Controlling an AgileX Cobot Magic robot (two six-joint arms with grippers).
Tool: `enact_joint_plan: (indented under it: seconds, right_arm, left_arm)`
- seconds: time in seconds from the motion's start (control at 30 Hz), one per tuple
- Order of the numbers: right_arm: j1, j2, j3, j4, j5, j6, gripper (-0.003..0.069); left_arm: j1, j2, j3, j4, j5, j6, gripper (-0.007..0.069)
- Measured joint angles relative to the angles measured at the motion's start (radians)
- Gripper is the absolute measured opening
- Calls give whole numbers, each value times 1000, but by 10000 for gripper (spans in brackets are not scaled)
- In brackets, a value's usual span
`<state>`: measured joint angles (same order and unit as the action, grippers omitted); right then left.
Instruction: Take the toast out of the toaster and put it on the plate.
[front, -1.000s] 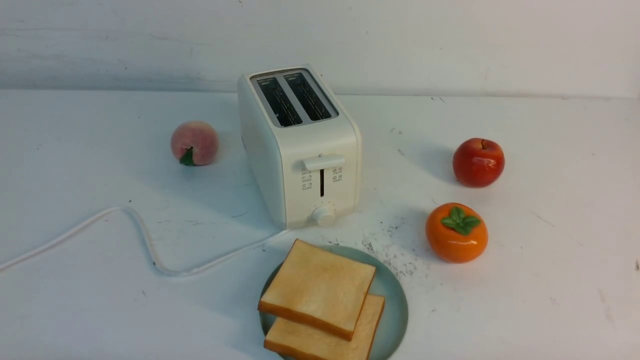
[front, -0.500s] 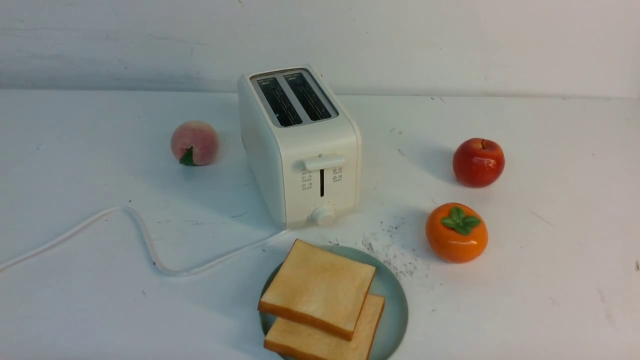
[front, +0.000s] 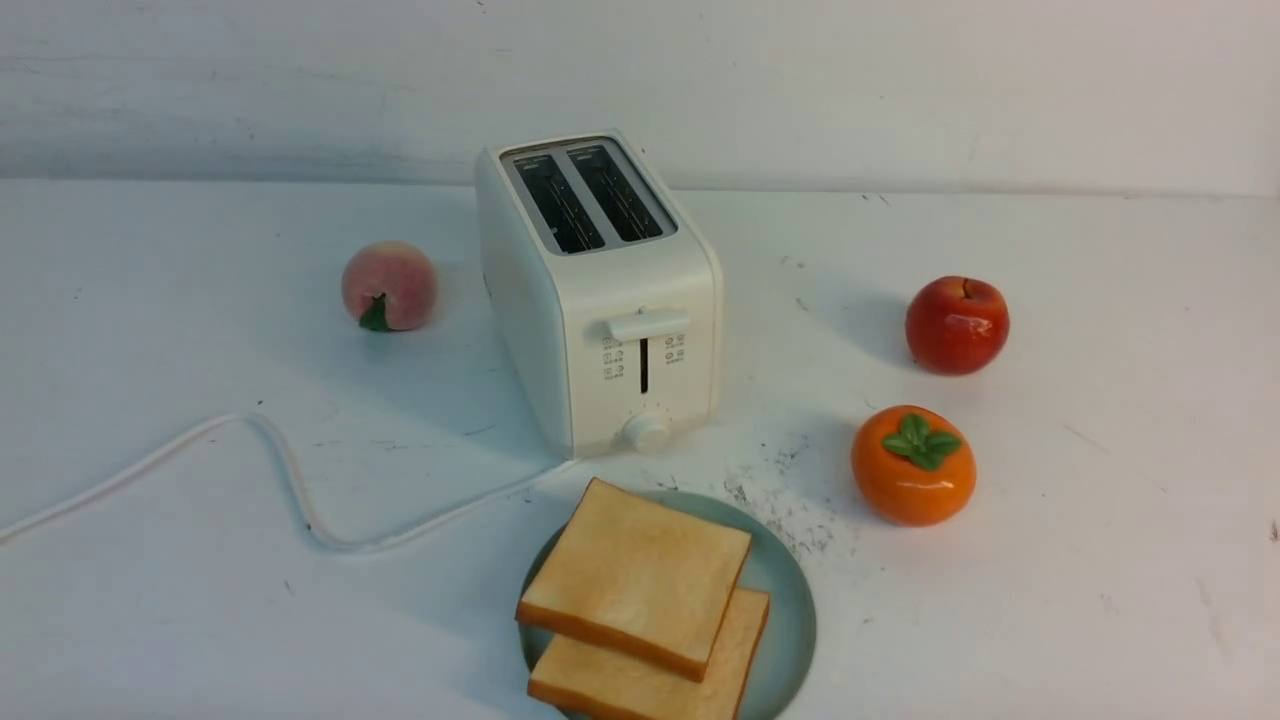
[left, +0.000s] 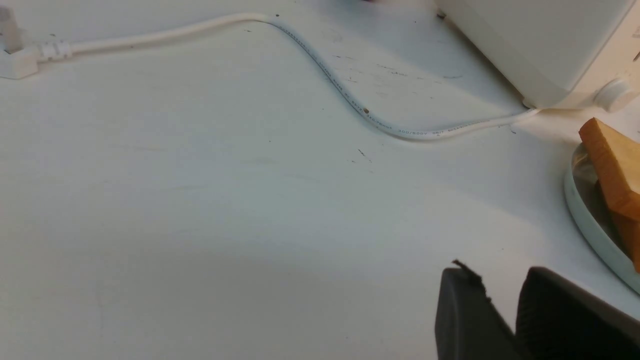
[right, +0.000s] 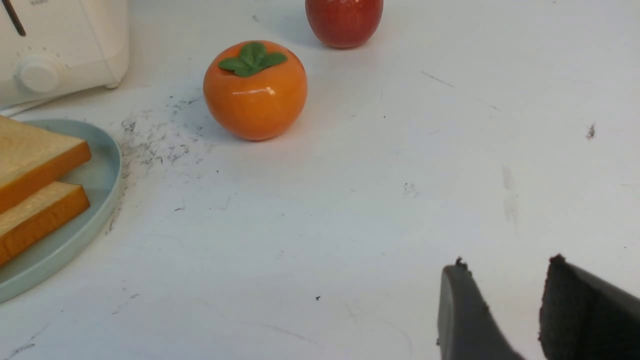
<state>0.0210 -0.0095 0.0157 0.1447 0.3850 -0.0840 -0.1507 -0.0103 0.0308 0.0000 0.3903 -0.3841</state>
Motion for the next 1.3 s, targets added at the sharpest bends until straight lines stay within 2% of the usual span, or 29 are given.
enact_joint_plan:
  seconds: [1.3]
  right_arm:
    - [0,0,0,0,0,0,240]
  left_arm:
    - [0,0,0,0,0,0,182]
